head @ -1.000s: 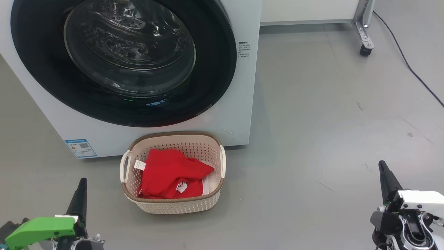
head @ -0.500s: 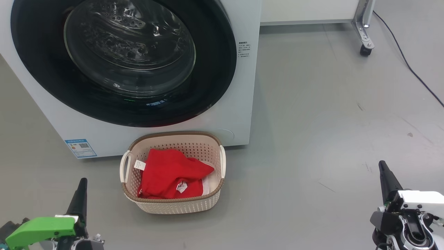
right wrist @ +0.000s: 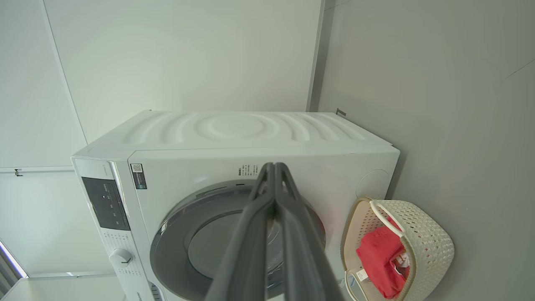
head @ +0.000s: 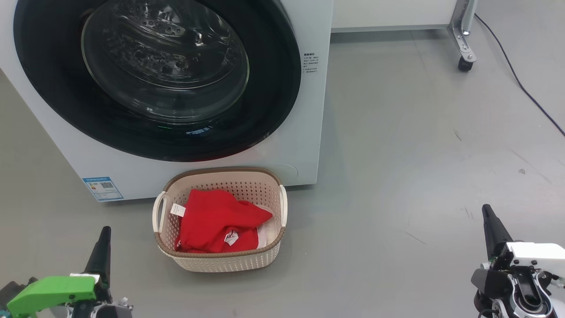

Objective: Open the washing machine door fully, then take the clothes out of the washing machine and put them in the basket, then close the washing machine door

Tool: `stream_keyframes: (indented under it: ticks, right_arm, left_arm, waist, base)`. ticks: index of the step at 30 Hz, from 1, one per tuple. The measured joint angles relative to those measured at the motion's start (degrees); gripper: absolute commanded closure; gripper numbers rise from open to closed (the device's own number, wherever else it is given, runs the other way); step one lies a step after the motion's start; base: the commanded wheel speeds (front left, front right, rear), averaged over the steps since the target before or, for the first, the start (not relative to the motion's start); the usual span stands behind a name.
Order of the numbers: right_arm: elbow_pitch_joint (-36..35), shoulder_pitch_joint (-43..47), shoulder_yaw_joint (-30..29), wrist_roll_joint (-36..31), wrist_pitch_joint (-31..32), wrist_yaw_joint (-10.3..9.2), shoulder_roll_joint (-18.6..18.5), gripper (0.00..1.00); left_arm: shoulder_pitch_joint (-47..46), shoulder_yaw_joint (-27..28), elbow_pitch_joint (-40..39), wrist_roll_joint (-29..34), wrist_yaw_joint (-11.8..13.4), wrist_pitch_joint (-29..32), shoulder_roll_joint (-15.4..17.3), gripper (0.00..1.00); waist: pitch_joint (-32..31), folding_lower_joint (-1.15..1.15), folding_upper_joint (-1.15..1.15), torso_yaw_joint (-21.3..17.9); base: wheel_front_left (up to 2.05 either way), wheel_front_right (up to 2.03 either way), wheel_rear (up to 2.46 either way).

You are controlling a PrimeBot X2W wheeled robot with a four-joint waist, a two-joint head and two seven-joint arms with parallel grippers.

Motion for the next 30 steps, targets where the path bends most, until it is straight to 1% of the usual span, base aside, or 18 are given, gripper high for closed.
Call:
stream_keyframes:
  ticks: [30]
  right_arm:
    - [0.0, 0.0, -0.1, -0.1, 0.4, 0.0, 0.2, 1.0]
  left_arm:
    - [0.0, 0.0, 0.0, 0.1, 0.0, 0.2, 0.0, 1.0]
  waist:
    - [0.0, 0.0, 0.0, 0.0]
  base:
    - [0.0, 0.0, 0.0]
